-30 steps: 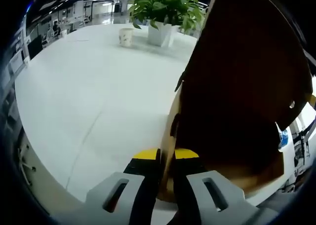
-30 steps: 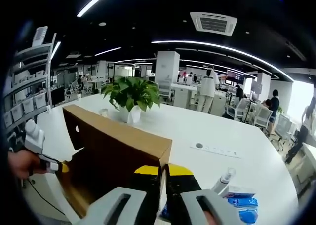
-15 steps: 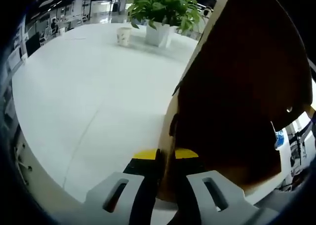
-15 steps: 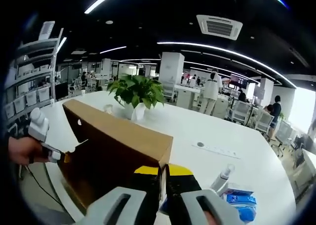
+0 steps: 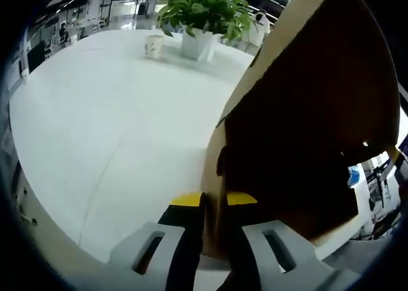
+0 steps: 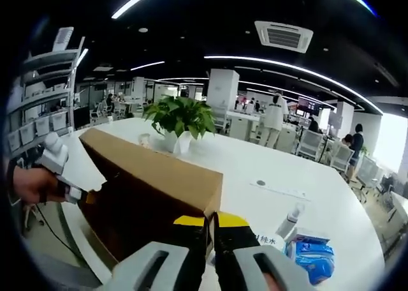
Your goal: Operate the shoe box by opening the lid, removing the specified soft item, and placing it in the target area until the item is outside and the box remains undamaged.
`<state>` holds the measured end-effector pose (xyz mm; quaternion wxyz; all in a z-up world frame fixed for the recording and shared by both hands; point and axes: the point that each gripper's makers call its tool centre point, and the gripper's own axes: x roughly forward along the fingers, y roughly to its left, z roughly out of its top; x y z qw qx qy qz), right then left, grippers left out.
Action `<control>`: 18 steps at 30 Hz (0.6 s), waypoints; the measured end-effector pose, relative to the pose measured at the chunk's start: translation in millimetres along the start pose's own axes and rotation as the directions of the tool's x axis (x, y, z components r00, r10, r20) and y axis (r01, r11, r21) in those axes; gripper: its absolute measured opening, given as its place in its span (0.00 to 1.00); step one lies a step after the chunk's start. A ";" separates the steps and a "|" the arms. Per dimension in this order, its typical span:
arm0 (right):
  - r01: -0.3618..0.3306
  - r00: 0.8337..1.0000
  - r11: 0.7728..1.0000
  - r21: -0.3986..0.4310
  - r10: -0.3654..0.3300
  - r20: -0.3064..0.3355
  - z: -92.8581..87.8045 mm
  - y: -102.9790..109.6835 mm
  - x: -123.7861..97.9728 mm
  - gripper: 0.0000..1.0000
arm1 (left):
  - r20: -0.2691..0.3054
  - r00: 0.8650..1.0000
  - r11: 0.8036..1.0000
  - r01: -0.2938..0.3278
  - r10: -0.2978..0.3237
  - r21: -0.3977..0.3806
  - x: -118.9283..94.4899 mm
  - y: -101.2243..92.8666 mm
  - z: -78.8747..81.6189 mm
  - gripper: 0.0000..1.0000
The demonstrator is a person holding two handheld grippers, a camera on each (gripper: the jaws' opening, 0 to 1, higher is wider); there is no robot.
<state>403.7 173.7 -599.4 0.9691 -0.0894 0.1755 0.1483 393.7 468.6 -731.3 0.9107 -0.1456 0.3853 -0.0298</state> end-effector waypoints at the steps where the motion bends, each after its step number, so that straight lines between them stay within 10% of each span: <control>1: -0.001 1.000 1.000 -0.003 0.001 0.001 -1.2 1.2 -1.1 0.00 | -0.001 1.000 1.000 0.004 -0.004 0.001 -0.1 -0.2 -0.2 0.10; 18: -0.039 0.999 0.999 0.023 0.040 -0.014 -20.4 9.2 -8.0 0.00 | -0.009 1.000 0.998 0.027 -0.026 0.051 1.5 -1.3 2.3 0.10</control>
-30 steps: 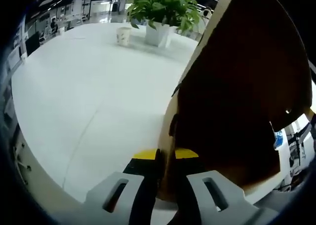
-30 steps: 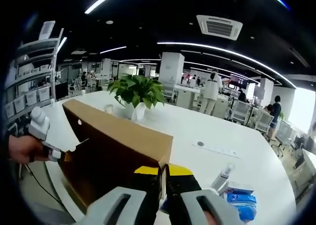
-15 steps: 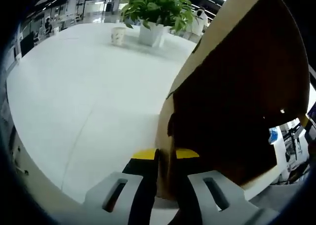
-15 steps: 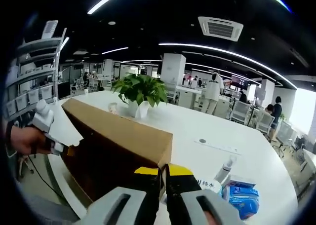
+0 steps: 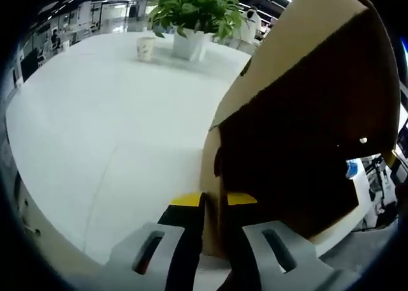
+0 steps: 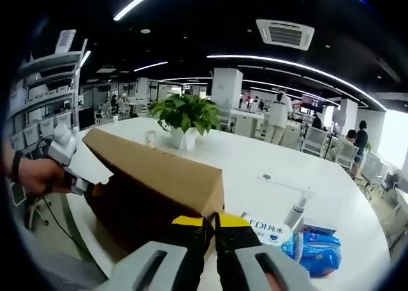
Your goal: Operate the shoe box by opening the lid, removing the specified soft item, and placing it in the target area until the item is outside and the box remains undamaged.
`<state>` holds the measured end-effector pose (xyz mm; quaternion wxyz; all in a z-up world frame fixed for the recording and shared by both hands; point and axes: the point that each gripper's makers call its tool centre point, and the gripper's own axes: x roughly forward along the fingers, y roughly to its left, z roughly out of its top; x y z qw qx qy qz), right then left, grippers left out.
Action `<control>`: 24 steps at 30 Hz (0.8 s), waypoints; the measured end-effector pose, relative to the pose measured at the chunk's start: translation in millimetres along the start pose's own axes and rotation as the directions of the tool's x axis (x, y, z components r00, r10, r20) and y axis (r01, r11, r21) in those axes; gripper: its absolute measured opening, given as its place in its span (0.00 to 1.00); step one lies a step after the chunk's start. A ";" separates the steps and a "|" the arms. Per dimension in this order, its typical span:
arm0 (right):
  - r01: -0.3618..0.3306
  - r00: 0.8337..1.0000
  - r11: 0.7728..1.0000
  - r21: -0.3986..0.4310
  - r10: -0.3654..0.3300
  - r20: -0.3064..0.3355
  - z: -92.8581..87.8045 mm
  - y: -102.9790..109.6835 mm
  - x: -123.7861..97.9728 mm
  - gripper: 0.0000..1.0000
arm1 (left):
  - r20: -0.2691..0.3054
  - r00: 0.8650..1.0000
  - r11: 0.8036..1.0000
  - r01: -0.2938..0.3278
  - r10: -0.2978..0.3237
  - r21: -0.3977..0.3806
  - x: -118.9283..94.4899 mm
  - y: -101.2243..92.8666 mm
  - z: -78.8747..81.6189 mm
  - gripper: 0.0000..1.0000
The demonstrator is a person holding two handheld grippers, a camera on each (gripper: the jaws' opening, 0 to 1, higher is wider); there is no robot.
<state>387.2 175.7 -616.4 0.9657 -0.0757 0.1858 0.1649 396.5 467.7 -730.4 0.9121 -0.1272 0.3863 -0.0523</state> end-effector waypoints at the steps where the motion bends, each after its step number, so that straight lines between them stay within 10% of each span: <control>1: -0.003 1.000 1.000 0.000 0.003 -0.003 -1.9 0.7 0.1 0.00 | 0.000 1.000 1.000 0.001 -0.001 0.005 0.1 -0.4 0.3 0.10; 24: -0.036 0.997 0.997 0.072 0.041 -0.071 -40.4 8.1 0.9 0.00 | 0.021 0.999 0.998 0.034 -0.035 0.059 -3.4 -3.5 13.6 0.10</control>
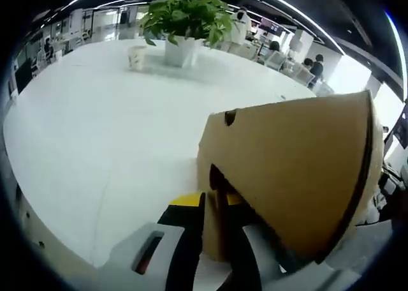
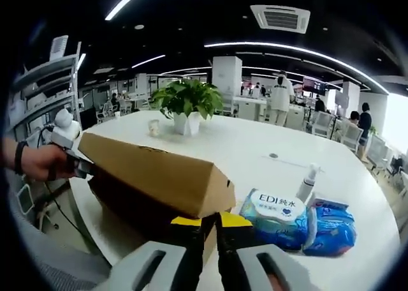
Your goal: Operate the shoe box by opening the lid, removing the specified soft item, and placing it in the target area until the item is outside and the box remains undamaged.
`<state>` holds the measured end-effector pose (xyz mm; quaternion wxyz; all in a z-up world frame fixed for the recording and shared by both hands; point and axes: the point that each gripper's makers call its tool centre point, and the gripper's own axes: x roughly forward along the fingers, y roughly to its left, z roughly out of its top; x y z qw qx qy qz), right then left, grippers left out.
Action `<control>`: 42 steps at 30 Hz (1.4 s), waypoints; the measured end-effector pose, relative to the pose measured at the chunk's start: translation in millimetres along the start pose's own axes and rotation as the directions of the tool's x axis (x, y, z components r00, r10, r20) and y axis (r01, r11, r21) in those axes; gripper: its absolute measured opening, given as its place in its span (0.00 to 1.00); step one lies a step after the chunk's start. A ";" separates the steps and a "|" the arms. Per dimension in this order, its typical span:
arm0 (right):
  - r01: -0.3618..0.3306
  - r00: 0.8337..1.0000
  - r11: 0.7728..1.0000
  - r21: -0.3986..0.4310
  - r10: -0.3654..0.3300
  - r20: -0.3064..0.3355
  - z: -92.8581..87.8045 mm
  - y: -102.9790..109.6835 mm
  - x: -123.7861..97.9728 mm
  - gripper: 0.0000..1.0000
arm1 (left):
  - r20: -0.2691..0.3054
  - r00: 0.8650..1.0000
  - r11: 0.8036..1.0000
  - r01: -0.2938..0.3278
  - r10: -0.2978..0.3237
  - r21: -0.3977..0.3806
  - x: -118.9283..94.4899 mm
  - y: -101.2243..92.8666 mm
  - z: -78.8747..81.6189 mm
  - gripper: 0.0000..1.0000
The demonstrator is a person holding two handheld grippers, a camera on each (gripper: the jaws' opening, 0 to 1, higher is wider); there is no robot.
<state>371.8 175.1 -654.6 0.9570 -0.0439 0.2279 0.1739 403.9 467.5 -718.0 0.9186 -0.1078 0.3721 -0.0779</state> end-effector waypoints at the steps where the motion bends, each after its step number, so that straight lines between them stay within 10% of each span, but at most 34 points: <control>1: -0.004 1.000 1.000 0.003 0.004 -0.003 -1.3 0.9 0.2 0.00 | 0.002 1.000 1.000 0.001 -0.001 0.003 -0.5 -0.1 0.6 0.10; 42: -0.046 0.998 0.998 0.043 0.047 -0.029 -20.8 6.2 1.2 0.00 | 0.066 0.997 0.970 0.015 -0.032 0.241 -43.5 -0.9 6.5 0.10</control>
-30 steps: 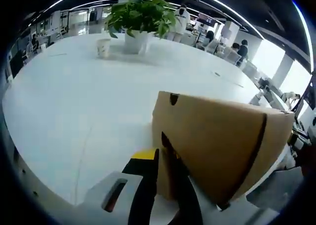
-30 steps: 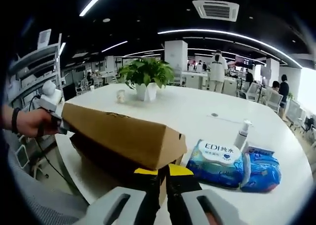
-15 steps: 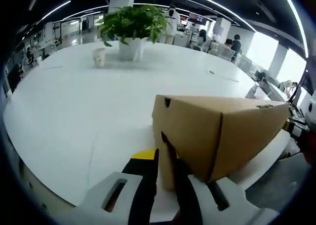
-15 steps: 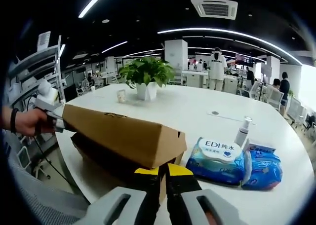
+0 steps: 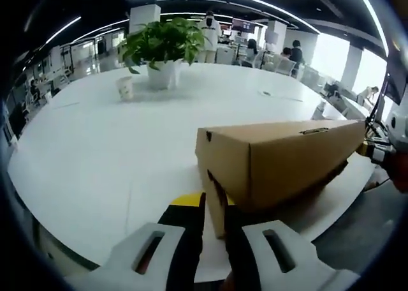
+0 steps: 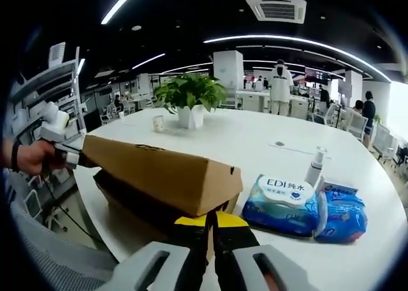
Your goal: Operate the shoe box by opening the lid, removing the specified soft item, and placing it in the target area until the item is outside and the box remains undamaged.
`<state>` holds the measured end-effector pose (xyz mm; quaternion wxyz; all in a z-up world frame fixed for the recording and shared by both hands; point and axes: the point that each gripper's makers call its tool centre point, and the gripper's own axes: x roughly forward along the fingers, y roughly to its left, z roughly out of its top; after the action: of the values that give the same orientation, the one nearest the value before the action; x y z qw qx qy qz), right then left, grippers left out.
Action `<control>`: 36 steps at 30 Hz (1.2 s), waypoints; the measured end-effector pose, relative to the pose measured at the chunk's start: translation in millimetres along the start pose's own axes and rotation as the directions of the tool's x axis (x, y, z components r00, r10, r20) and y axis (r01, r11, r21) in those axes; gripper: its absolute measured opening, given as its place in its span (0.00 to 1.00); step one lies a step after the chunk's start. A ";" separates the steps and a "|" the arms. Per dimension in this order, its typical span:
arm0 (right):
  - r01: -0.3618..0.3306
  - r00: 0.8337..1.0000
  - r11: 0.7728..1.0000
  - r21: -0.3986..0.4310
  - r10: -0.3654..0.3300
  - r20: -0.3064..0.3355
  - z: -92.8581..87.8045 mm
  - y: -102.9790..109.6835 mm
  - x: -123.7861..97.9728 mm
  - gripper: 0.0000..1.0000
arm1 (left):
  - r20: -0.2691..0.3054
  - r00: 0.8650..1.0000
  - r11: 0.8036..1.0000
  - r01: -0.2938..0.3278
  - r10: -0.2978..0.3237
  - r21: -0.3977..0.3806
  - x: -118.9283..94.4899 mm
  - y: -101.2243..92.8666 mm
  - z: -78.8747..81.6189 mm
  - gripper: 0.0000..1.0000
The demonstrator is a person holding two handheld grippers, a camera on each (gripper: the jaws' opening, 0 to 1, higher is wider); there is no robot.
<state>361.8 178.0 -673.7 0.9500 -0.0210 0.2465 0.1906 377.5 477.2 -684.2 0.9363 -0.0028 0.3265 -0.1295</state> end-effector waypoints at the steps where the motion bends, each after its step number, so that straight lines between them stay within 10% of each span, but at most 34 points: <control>1: -0.001 1.000 1.000 0.001 0.001 -0.001 -0.3 0.2 0.2 0.00 | 0.000 1.000 1.000 0.001 -0.001 0.006 -0.6 -0.2 -0.9 0.10; 36: -0.008 0.999 1.000 -0.003 0.008 -0.036 -17.2 -2.3 1.7 0.00 | 0.003 0.999 0.990 -0.040 0.040 0.135 -19.0 4.7 -9.1 0.11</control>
<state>356.2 174.2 -689.7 0.9447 -0.0250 0.2632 0.1942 358.7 487.1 -680.3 0.9368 0.0672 0.3166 -0.1325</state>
